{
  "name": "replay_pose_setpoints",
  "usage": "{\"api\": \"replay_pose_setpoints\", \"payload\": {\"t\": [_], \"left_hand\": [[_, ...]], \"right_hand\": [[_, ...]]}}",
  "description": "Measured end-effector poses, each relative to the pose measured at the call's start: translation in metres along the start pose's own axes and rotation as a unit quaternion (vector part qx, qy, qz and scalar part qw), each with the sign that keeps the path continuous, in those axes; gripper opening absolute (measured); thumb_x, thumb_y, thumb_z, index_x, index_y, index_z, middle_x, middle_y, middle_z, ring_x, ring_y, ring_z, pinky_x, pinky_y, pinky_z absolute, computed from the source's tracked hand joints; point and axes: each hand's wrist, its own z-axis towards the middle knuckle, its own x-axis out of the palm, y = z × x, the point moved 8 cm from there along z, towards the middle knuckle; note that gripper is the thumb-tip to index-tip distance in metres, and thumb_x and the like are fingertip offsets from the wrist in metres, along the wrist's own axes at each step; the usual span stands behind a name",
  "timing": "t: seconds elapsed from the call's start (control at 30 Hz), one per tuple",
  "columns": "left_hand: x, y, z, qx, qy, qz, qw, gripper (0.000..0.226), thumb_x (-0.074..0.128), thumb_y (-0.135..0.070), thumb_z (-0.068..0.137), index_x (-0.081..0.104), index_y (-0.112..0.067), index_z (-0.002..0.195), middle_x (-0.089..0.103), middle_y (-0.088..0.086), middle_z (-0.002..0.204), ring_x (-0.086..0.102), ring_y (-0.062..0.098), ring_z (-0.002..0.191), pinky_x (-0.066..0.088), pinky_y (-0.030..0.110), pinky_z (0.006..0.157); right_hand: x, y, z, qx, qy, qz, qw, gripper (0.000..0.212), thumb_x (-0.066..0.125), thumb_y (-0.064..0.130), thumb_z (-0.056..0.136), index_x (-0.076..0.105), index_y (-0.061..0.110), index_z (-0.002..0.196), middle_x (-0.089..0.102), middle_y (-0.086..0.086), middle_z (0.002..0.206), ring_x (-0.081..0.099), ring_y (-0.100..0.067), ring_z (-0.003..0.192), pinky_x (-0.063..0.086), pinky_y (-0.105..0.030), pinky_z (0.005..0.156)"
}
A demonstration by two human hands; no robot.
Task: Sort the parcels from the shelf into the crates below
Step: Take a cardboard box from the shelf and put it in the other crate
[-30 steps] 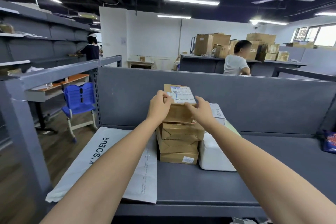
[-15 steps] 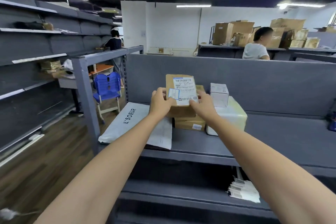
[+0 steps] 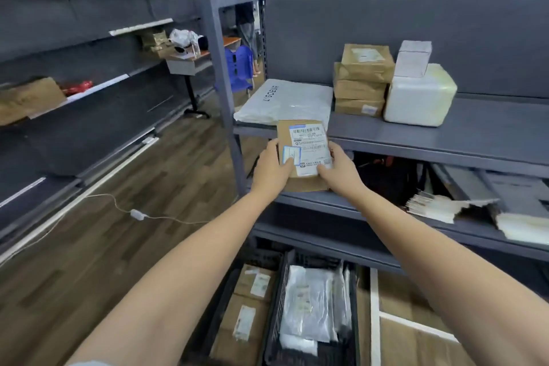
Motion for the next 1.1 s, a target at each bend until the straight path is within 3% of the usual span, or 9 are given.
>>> {"api": "replay_pose_setpoints", "payload": {"t": [0.23, 0.57, 0.73, 0.83, 0.97, 1.1], "left_hand": [[0.000, 0.097, -0.060, -0.068, 0.015, 0.044, 0.997, 0.045, 0.054, -0.021, 0.092, 0.042, -0.016, 0.135, 0.057, 0.007, 0.129, 0.057, 0.024, 0.114, 0.049, 0.041, 0.093], [0.033, 0.275, -0.089, -0.188, 0.064, 0.102, 0.975, 0.057, 0.057, -0.021, 0.091, 0.033, -0.019, 0.142, 0.056, 0.002, 0.132, 0.056, 0.022, 0.116, 0.046, 0.039, 0.097], [0.075, 0.385, -0.067, -0.189, 0.068, 0.118, 0.973, 0.057, 0.058, -0.023, 0.090, 0.033, -0.022, 0.142, 0.055, -0.002, 0.130, 0.055, 0.020, 0.118, 0.046, 0.037, 0.097], [0.110, 0.462, -0.058, -0.170, 0.065, 0.119, 0.976, 0.055, 0.060, -0.023, 0.088, 0.038, -0.020, 0.139, 0.058, 0.001, 0.130, 0.056, 0.022, 0.117, 0.046, 0.042, 0.098], [0.164, 0.560, -0.063, -0.143, 0.083, 0.138, 0.977, 0.045, 0.056, -0.018, 0.091, 0.044, -0.020, 0.134, 0.059, -0.002, 0.128, 0.057, 0.020, 0.116, 0.046, 0.035, 0.095], [0.214, 0.651, -0.082, -0.138, 0.099, 0.135, 0.976, 0.046, 0.056, -0.018, 0.091, 0.042, -0.019, 0.135, 0.059, 0.000, 0.129, 0.057, 0.020, 0.117, 0.046, 0.039, 0.099]], "right_hand": [[0.083, -0.047, -0.045, 0.018, 0.093, -0.019, 0.995, 0.054, 0.046, 0.005, 0.086, 0.039, 0.015, 0.139, 0.054, -0.007, 0.136, 0.052, -0.027, 0.122, 0.044, -0.038, 0.097], [0.223, -0.155, -0.056, 0.085, 0.188, -0.001, 0.979, 0.056, 0.052, 0.002, 0.085, 0.040, 0.016, 0.138, 0.056, -0.001, 0.132, 0.054, -0.020, 0.119, 0.042, -0.025, 0.088], [0.313, -0.239, -0.025, 0.063, 0.196, -0.017, 0.978, 0.054, 0.052, 0.004, 0.087, 0.041, 0.019, 0.138, 0.056, 0.002, 0.132, 0.054, -0.018, 0.119, 0.038, -0.020, 0.080], [0.376, -0.308, -0.011, 0.053, 0.197, -0.024, 0.979, 0.054, 0.053, 0.006, 0.088, 0.040, 0.018, 0.139, 0.057, 0.001, 0.133, 0.055, -0.019, 0.118, 0.043, -0.023, 0.086], [0.454, -0.405, -0.006, 0.046, 0.205, -0.056, 0.976, 0.057, 0.054, 0.012, 0.090, 0.036, 0.013, 0.143, 0.050, -0.003, 0.140, 0.049, -0.021, 0.125, 0.042, -0.030, 0.103], [0.525, -0.488, -0.009, 0.056, 0.237, -0.108, 0.964, 0.054, 0.057, 0.018, 0.089, 0.038, 0.010, 0.139, 0.050, -0.010, 0.136, 0.051, -0.024, 0.122, 0.043, -0.030, 0.101]]}}
